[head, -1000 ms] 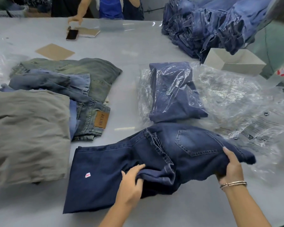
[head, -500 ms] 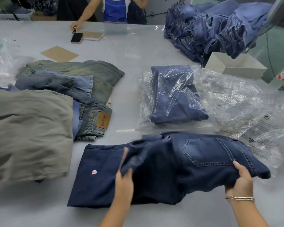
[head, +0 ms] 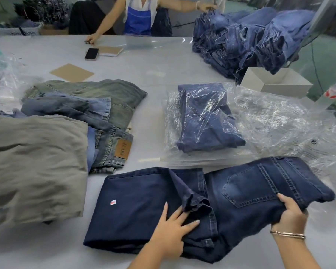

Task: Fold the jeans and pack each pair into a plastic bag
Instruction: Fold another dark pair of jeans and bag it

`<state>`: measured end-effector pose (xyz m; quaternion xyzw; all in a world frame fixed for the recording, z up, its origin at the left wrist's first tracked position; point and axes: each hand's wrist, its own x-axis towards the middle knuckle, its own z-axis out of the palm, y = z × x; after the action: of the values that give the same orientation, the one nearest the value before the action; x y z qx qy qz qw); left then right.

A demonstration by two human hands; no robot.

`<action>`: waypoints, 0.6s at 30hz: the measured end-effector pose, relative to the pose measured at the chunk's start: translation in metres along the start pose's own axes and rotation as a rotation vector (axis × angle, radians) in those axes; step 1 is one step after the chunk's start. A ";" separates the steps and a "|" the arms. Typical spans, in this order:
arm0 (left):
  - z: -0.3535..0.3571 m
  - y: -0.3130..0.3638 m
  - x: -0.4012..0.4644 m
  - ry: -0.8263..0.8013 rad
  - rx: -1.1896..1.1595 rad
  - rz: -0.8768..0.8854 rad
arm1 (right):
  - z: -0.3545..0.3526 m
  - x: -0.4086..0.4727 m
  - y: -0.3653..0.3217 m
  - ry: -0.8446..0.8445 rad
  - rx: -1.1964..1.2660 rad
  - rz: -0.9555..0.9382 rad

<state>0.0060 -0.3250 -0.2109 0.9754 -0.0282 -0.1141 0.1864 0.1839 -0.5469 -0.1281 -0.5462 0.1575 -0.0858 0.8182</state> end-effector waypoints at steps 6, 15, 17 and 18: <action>0.009 -0.005 0.007 0.014 0.036 -0.053 | 0.014 -0.007 -0.001 -0.141 -0.154 -0.075; -0.024 -0.043 -0.018 0.396 -0.508 -0.348 | 0.044 -0.041 0.014 -0.467 -0.532 -0.328; -0.031 -0.063 -0.028 0.497 -0.297 -0.561 | 0.052 -0.058 0.020 -0.556 -0.602 -0.459; -0.035 -0.071 -0.032 0.487 -0.211 -0.681 | 0.056 -0.068 0.023 -0.593 -0.650 -0.558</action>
<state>-0.0157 -0.2434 -0.1987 0.9032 0.3519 0.0623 0.2378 0.1391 -0.4679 -0.1177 -0.7943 -0.2139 -0.0887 0.5617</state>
